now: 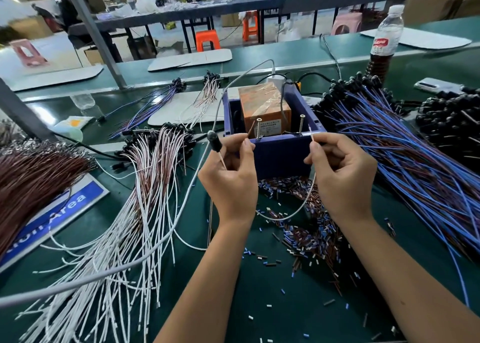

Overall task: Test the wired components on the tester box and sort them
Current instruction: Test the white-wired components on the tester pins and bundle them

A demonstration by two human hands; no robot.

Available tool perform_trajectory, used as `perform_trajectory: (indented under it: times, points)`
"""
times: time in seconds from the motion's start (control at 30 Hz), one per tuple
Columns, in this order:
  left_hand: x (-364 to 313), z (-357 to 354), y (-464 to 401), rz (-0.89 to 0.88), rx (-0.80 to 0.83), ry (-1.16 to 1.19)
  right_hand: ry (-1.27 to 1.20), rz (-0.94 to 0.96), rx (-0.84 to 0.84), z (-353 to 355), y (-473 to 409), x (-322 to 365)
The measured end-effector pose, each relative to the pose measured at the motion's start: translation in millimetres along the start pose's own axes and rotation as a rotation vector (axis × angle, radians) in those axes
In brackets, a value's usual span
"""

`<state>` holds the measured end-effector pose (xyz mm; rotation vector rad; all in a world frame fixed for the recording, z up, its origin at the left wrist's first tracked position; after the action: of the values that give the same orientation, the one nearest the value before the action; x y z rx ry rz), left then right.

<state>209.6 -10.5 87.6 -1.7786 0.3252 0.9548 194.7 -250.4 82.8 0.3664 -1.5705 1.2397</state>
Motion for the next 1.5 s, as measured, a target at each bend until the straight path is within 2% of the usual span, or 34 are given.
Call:
perform_trajectory:
  times: [0.47,0.73,1.37,1.5]
  points:
    - [9.9,-5.2,4.3,0.065,0.033,0.041,0.14,0.098,-0.016,-3.8,5.0,15.3]
    - [11.1,-3.9,6.1,0.077,0.028,0.045,0.154,0.058,-0.086,0.6,4.5,12.3]
    - [9.6,-4.9,4.4,0.072,0.072,0.022,0.185,0.039,-0.036,-3.5,3.4,14.8]
    - [7.1,0.3,5.6,0.096,0.012,0.03,0.162,0.01,-0.045,0.2,3.6,13.3]
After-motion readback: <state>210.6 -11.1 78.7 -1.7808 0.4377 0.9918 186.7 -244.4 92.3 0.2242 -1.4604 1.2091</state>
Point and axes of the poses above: each hand's wrist, its own y-axis away from the middle knuckle, its own z-axis out of the back of the hand, x = y × z, the point moved 10 cm from there along -y, towards the middle knuckle, and after that the axes turned 9 degrees about -z, right-handed, at the moved point
